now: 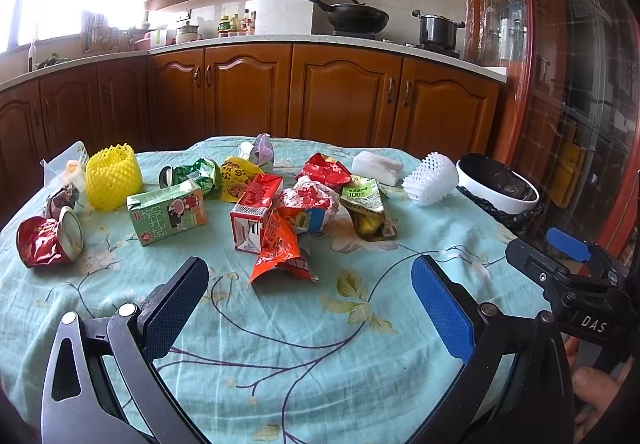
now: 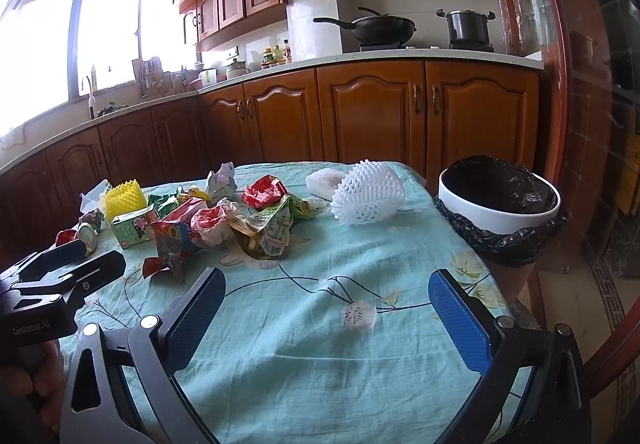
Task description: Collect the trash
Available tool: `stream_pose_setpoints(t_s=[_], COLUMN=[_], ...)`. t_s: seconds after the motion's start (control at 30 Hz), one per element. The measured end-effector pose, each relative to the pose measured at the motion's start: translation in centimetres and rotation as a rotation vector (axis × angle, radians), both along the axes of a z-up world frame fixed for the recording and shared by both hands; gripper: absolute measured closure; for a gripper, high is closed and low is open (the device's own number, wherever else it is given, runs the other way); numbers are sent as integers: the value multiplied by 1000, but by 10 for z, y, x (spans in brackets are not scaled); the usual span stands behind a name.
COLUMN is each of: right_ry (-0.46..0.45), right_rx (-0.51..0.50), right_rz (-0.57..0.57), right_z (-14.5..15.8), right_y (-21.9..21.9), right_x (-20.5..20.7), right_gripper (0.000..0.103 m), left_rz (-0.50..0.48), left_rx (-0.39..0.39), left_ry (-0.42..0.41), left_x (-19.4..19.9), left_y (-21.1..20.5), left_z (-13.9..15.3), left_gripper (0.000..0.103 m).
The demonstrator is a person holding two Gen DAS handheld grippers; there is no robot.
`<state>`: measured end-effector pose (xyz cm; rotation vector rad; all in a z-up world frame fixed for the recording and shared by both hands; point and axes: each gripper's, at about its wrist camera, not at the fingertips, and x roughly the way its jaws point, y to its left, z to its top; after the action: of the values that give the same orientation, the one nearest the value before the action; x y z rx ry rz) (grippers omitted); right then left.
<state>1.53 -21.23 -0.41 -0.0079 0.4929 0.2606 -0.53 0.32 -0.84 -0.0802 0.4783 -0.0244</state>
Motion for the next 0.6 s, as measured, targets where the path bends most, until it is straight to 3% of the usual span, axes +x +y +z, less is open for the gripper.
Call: stream_pose_setpoints(t_s=[0.6], right_ry=[2], right_rx=[13], right_rz=[19], right_z=[1], right_y=[2], right_x=[0], right_gripper=[1], left_rz=[2], left_rx=[-12], left_ry=[5], left_x=[-1], left_y=[2], left_z=[-2], left_gripper=[0])
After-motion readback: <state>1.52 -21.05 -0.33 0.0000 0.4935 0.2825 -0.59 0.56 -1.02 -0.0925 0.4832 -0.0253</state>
